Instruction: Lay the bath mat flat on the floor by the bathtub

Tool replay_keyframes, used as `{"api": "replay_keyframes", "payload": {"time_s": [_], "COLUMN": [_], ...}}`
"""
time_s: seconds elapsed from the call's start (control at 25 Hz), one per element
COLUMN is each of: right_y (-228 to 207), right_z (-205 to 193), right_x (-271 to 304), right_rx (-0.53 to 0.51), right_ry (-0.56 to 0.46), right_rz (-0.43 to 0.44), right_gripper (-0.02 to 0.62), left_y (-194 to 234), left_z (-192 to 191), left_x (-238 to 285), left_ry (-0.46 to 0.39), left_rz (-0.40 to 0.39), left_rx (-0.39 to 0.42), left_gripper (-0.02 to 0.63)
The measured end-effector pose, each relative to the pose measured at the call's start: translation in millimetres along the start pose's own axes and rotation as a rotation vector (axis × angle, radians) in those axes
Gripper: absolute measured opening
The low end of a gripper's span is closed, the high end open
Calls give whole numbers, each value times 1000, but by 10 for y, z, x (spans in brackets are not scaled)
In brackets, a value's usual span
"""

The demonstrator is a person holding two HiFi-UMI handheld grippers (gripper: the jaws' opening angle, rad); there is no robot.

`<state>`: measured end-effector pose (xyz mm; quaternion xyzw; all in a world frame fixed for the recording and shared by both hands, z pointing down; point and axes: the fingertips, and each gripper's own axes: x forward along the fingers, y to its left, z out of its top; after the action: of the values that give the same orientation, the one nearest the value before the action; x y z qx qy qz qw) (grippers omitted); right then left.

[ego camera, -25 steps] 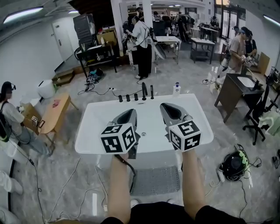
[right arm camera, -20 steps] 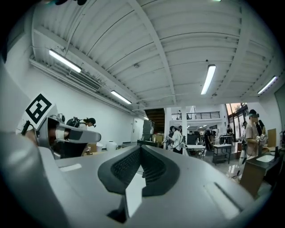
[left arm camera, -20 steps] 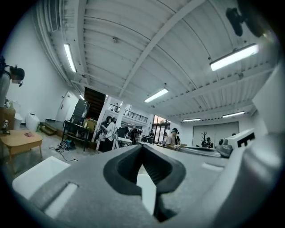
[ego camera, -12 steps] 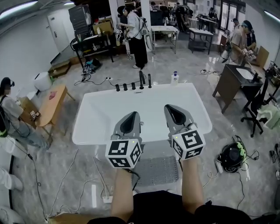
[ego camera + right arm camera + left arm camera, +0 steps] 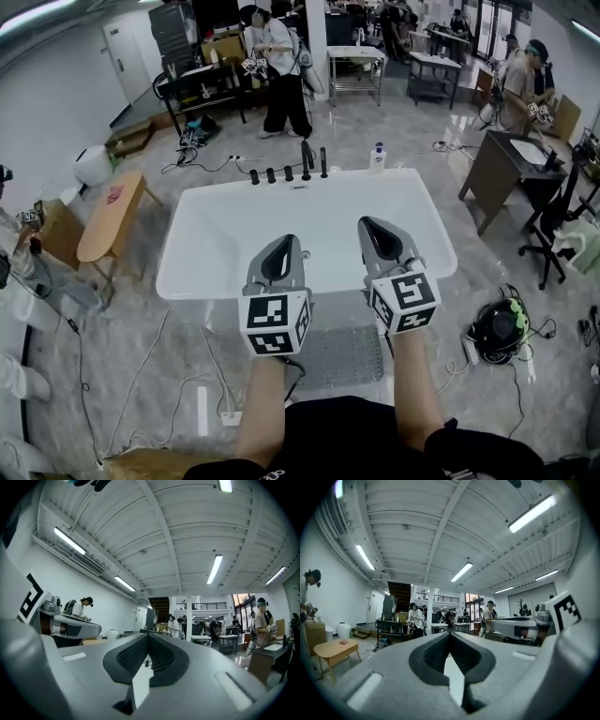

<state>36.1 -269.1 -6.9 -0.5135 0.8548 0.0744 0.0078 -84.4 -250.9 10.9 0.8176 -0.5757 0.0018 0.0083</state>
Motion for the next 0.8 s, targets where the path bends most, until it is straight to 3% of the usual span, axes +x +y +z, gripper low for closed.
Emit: {"api": "replay_keyframes", "payload": {"time_s": [0.2, 0.4, 0.8], "right_y": [105, 44, -26], "right_z": [-45, -66, -95], "right_x": [0, -58, -150], "right_rx": [2, 19, -1], "right_ry": [4, 11, 27], "right_rz": [15, -19, -38], "right_gripper": [6, 6, 6], "left_y": [-7, -50, -139], "left_z": [-51, -102, -154], "left_x": [-4, 5, 47], "left_ry": [4, 34, 47], "left_rz": [6, 28, 13], "left_rx": [-7, -72, -74], "left_gripper": [5, 5, 5]}}
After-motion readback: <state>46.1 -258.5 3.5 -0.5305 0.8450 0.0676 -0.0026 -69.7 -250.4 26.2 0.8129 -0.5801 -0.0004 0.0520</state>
